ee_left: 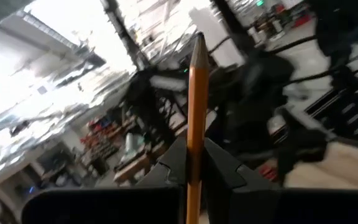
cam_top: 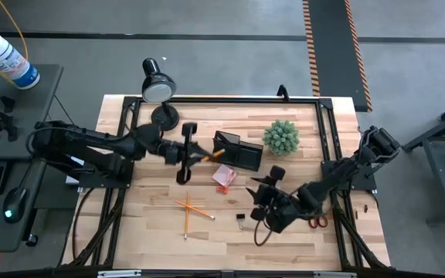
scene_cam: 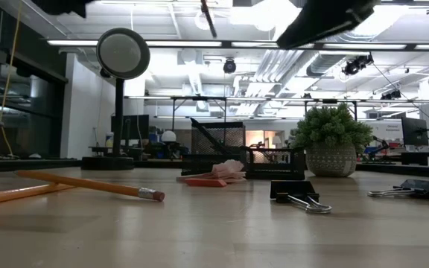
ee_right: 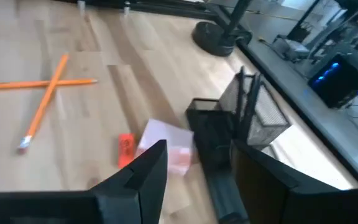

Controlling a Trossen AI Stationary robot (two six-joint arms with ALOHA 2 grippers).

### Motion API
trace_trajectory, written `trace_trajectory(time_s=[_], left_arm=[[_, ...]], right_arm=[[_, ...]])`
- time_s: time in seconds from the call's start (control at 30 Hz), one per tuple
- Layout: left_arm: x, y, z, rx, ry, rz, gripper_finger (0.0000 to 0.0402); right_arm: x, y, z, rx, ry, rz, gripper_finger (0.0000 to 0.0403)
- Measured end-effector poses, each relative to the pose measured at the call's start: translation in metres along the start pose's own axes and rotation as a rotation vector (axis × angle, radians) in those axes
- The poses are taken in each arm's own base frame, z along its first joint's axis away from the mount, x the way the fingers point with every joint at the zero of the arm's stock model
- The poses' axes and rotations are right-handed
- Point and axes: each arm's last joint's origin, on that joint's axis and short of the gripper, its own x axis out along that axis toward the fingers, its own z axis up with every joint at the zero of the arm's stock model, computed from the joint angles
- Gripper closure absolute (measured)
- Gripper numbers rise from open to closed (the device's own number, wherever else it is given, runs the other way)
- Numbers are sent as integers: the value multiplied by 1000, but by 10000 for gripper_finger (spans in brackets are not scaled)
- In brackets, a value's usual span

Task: Pick and place office supplies into organizer
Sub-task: Put the right orange pencil into the black desk organizer

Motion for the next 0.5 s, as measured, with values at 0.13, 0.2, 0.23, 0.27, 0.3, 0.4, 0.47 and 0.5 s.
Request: trace_trajectory(time_s=[0.13, 0.2, 0.23, 0.27, 0.3, 0.4, 0.47, 0.5], left_arm=[[-8, 24, -19, -29, 47, 53, 395], [-11, 31, -30, -42, 83, 67, 395], [-12, 35, -35, -45, 98, 71, 395], [-13, 38, -41, -50, 110, 71, 395], [-14, 40, -46, -62, 120, 64, 395], [-12, 43, -62, -86, 144, 60, 395], [-9, 42, -71, -91, 137, 54, 396], [-6, 41, -75, -96, 128, 54, 396]], right_arm=[[-2, 5, -13, 24, -20, 27, 251], [-2, 7, -17, 39, -36, 40, 257], [-1, 8, -18, 46, -41, 48, 260], [-1, 8, -17, 51, -43, 55, 262], [-1, 9, -17, 59, -46, 58, 264], [-1, 10, -14, 75, -60, 68, 267], [-1, 11, -12, 69, -75, 77, 267], [-2, 11, -11, 65, -81, 80, 267]])
